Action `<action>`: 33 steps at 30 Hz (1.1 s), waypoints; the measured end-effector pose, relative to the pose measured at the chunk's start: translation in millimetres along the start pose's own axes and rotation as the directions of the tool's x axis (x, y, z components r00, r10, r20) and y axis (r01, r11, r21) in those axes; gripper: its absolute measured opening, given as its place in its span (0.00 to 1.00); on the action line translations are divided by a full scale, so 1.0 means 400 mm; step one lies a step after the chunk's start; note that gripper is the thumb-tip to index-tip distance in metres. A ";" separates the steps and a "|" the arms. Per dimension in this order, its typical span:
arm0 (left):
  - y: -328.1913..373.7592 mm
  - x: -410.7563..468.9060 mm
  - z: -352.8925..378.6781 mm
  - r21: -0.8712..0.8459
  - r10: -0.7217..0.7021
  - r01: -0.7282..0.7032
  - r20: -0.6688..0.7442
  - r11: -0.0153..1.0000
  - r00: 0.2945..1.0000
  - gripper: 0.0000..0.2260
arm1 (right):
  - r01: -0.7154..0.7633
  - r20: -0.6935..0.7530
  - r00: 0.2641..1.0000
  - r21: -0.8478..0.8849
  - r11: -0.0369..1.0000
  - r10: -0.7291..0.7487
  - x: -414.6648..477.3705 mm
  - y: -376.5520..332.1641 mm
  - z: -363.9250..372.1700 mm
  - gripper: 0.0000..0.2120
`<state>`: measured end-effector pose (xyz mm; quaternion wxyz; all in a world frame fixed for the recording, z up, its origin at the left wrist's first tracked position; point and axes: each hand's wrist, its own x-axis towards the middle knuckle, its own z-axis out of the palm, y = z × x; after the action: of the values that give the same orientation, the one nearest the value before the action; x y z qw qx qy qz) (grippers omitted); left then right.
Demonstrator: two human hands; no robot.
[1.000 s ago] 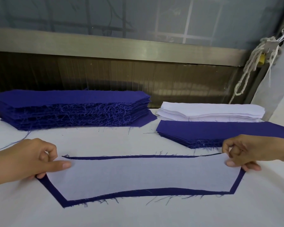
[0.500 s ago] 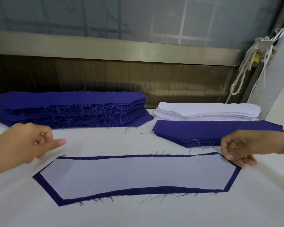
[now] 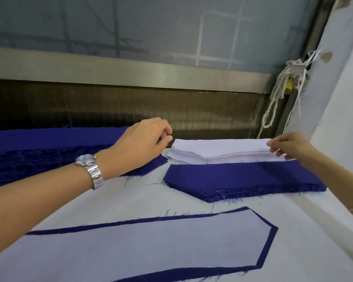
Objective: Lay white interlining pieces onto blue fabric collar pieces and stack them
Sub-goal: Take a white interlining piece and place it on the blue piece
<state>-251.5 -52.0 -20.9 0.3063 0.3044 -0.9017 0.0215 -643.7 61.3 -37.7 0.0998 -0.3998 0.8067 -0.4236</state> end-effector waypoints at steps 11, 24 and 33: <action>0.040 0.146 0.206 0.057 -0.013 0.000 0.220 0.998 0.975 0.11 | -0.043 -0.276 0.959 -0.352 0.935 -0.060 0.188 0.124 0.001 0.11; 0.037 0.205 0.233 -0.064 -0.060 0.076 0.222 0.995 0.973 0.09 | 0.007 -0.215 0.960 -0.625 0.780 -0.180 0.239 0.149 0.007 0.12; 0.038 0.203 0.231 -0.099 -0.096 0.122 0.238 0.987 0.966 0.10 | 0.052 -0.292 0.911 -0.619 0.784 -0.291 0.205 0.130 0.002 0.07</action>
<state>-360.8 -104.1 -47.8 0.2160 0.3361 -0.9130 -0.0824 -726.6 17.9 -63.3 -0.2258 -0.3961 0.8618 -0.2223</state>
